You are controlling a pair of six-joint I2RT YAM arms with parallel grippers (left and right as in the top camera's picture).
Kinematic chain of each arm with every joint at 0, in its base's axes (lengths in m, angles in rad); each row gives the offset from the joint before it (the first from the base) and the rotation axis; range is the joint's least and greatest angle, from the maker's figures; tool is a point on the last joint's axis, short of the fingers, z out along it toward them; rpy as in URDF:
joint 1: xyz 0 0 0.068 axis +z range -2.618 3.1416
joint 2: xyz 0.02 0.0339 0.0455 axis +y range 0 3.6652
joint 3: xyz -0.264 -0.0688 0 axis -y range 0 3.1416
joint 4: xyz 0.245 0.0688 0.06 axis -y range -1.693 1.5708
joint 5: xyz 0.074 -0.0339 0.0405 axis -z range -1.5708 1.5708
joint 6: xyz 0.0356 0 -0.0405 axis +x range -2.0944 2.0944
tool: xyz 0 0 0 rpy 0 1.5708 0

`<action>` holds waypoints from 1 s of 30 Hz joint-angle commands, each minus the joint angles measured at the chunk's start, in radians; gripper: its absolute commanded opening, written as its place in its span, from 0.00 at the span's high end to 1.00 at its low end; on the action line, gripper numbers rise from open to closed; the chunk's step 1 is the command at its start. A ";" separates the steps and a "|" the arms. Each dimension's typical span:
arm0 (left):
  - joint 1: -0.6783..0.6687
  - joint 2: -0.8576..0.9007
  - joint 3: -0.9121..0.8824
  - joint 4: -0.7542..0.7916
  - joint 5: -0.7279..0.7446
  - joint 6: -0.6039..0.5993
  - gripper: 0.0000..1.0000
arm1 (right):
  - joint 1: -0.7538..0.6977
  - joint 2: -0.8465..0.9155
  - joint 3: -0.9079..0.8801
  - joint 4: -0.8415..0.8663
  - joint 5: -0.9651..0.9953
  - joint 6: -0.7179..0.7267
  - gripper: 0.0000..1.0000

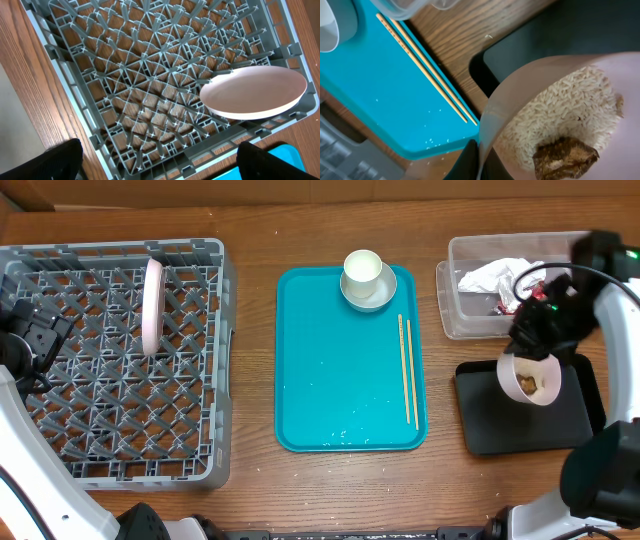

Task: Sort waste into correct bins and load items into the dishwasher
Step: 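Lift the bowl and carry it over the black tray, then tilt the bowl with the right gripper to pour rice onto the black tray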

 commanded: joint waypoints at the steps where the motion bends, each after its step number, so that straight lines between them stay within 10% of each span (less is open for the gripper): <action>1: 0.005 0.004 0.012 0.004 0.002 0.013 0.00 | -0.083 -0.008 -0.046 0.014 -0.195 -0.166 0.96; 30: 0.005 0.004 0.012 0.004 0.002 0.013 0.00 | -0.291 -0.007 -0.261 0.158 -0.528 -0.320 0.96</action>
